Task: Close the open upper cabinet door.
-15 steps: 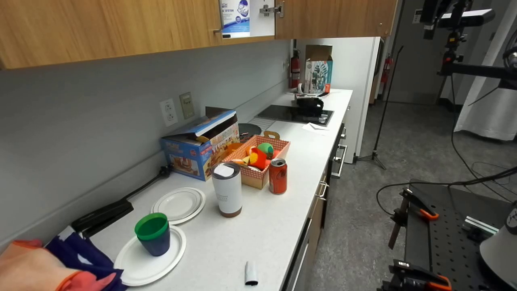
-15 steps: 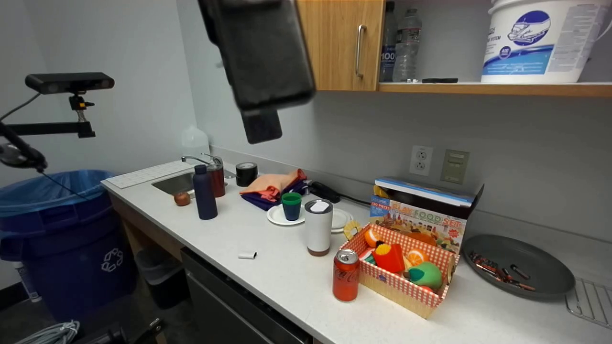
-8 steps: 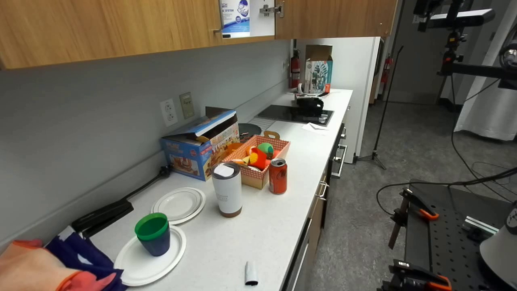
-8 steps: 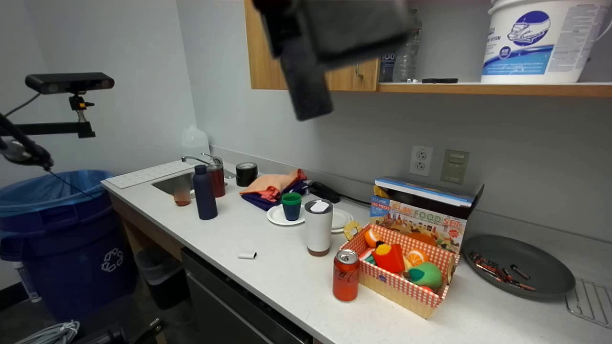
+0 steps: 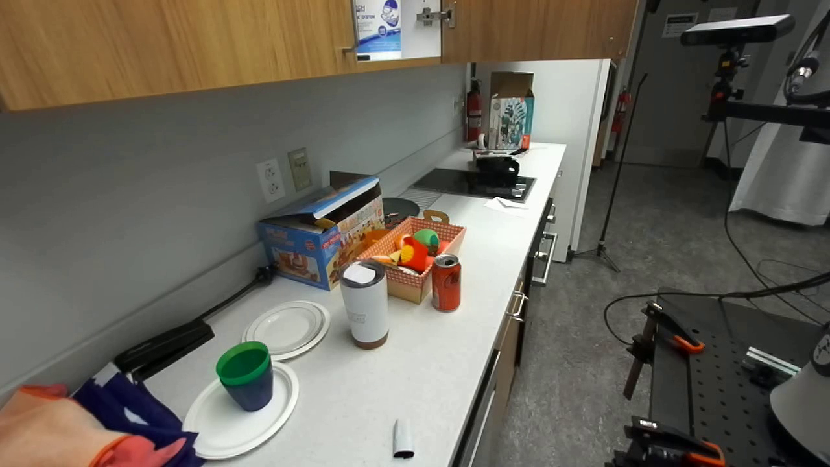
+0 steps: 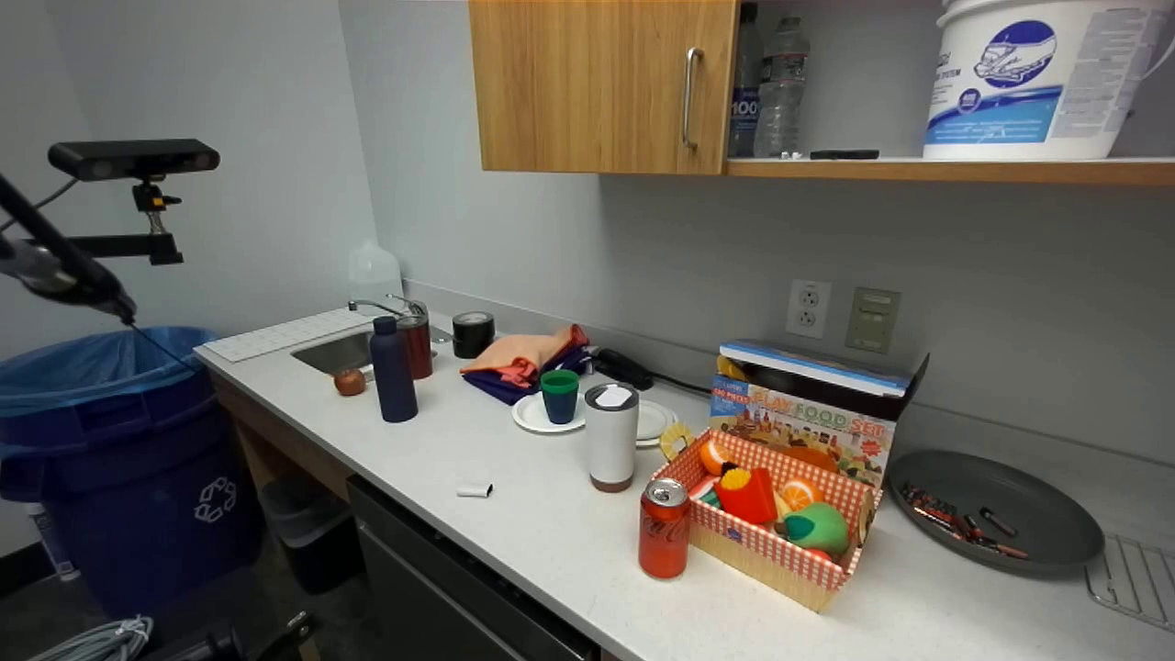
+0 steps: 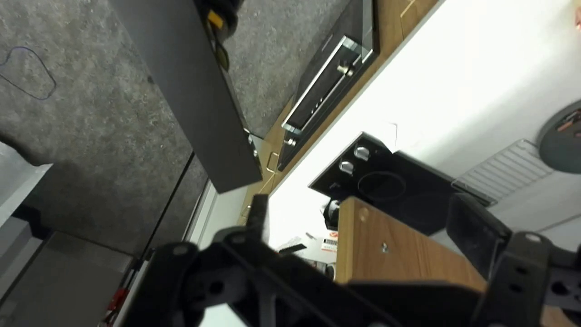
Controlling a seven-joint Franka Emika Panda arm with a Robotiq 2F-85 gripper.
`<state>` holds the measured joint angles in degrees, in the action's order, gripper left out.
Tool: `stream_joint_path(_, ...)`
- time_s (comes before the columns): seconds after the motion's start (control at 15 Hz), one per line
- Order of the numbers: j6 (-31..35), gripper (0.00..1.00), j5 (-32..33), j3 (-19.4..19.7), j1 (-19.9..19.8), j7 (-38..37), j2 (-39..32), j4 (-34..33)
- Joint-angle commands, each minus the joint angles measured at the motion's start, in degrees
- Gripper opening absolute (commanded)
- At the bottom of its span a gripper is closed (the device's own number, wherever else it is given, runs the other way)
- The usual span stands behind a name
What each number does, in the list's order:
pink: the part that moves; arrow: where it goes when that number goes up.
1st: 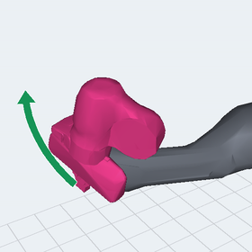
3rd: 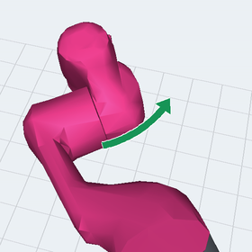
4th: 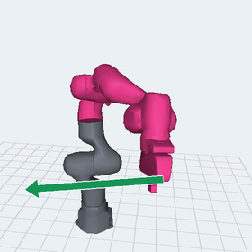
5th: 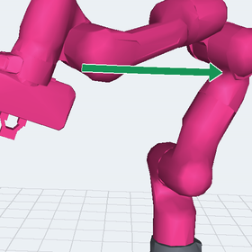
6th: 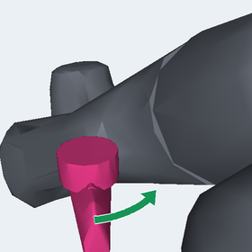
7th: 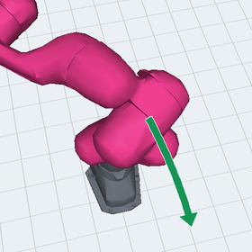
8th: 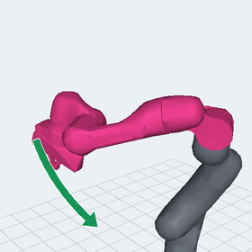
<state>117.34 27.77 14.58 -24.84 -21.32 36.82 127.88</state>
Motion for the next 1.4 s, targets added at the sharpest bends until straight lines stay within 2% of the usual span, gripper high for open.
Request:
stream_joint_path(0.0,8.08,1.0,-0.38,-0.42,-1.98,-4.08,-4.47,-3.34)
stream_joint_path(0.4,20.38,1.0,0.92,-2.57,-6.82,-11.78,-8.13,-3.69)
stream_joint_path(0.87,30.25,1.0,1.21,-5.58,-12.4,-19.26,-11.09,-4.35)
stream_joint_path(1.33,37.87,1.0,0.53,-8.02,-15.76,-20.07,-12.08,-4.58)
